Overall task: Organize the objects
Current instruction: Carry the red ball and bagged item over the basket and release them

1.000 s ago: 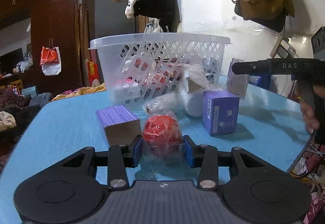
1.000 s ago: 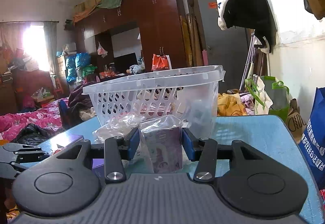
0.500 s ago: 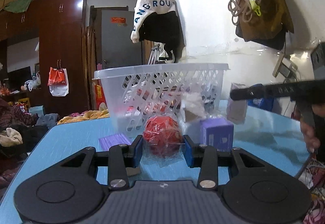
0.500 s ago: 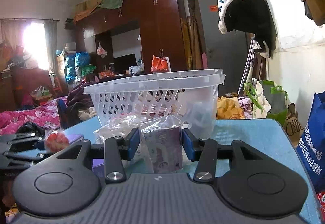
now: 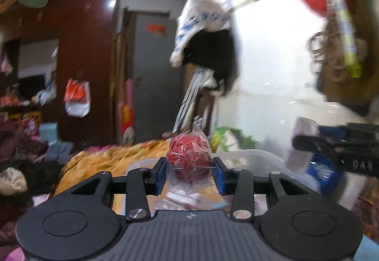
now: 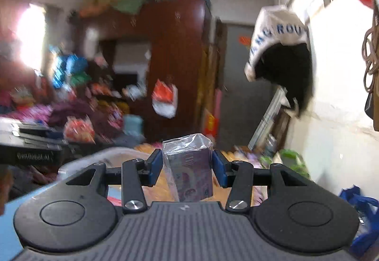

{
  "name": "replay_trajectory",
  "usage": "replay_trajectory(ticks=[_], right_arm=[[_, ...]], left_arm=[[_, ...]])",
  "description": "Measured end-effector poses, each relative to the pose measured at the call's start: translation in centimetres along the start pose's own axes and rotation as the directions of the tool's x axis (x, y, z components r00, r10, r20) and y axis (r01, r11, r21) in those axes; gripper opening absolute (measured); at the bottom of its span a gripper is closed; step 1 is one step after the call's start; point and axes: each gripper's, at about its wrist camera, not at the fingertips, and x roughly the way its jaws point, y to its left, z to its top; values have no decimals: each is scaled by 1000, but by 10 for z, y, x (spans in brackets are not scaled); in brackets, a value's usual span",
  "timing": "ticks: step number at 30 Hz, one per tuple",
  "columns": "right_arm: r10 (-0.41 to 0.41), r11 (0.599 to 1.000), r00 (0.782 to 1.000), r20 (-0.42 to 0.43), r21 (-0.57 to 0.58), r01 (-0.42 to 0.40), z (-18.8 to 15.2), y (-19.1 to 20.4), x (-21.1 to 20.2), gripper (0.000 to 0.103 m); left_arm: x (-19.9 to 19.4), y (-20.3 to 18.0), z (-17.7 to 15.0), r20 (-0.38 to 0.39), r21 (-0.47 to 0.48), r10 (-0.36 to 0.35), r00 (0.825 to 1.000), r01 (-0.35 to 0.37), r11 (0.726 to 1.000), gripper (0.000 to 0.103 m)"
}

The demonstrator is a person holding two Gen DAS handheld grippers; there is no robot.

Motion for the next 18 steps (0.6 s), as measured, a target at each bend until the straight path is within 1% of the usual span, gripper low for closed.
replay_trajectory(ticks=[1, 3, 5, 7, 8, 9, 10, 11, 12, 14, 16, 18], right_arm=[[-7, 1000, 1000, -25, 4, 7, -1, -2, 8, 49], [-4, 1000, 999, -45, 6, 4, -5, -3, 15, 49], [-1, 1000, 999, -51, 7, 2, -10, -2, 19, 49], [5, 1000, 996, -90, -17, -6, -15, 0, 27, 52], [-7, 999, 994, -109, -40, 2, -17, 3, 30, 64], [-33, 998, 994, -101, -56, 28, -19, 7, 29, 82], [-55, 997, 995, -81, -62, 50, -20, 9, 23, 90], [-52, 997, 997, -59, -52, 49, -22, 9, 13, 100], [-21, 999, 999, -36, -32, 20, -24, 7, -1, 103], [30, 1000, 1000, 2, 2, -30, -35, 3, -32, 103], [35, 999, 999, 17, 11, -35, -51, 2, -54, 103], [42, 999, 999, 5, 21, -42, -69, 0, -63, 103]], left_arm=[[10, 1, 2, -23, 5, 19, 1000, -19, 1000, 44], [25, 0, 1, -56, 17, 47, 997, -46, 999, 44], [29, -2, -2, -62, 31, 52, 997, -51, 998, 44], [32, -2, -2, -53, 27, 51, 997, -49, 998, 46], [36, -1, -2, -59, 33, 55, 997, -53, 998, 59], [42, -1, -3, -84, 42, 71, 994, -68, 997, 69], [46, -1, -5, -104, 49, 94, 990, -89, 995, 75], [46, -2, -6, -105, 54, 106, 989, -100, 993, 75], [41, -2, -9, -100, 57, 103, 990, -97, 994, 75], [21, -3, -15, -76, 53, 58, 995, -54, 997, 75], [-5, -4, -24, -38, 51, 38, 999, -36, 998, 75], [-30, -7, -38, -15, 53, 9, 1000, -8, 999, 77]])
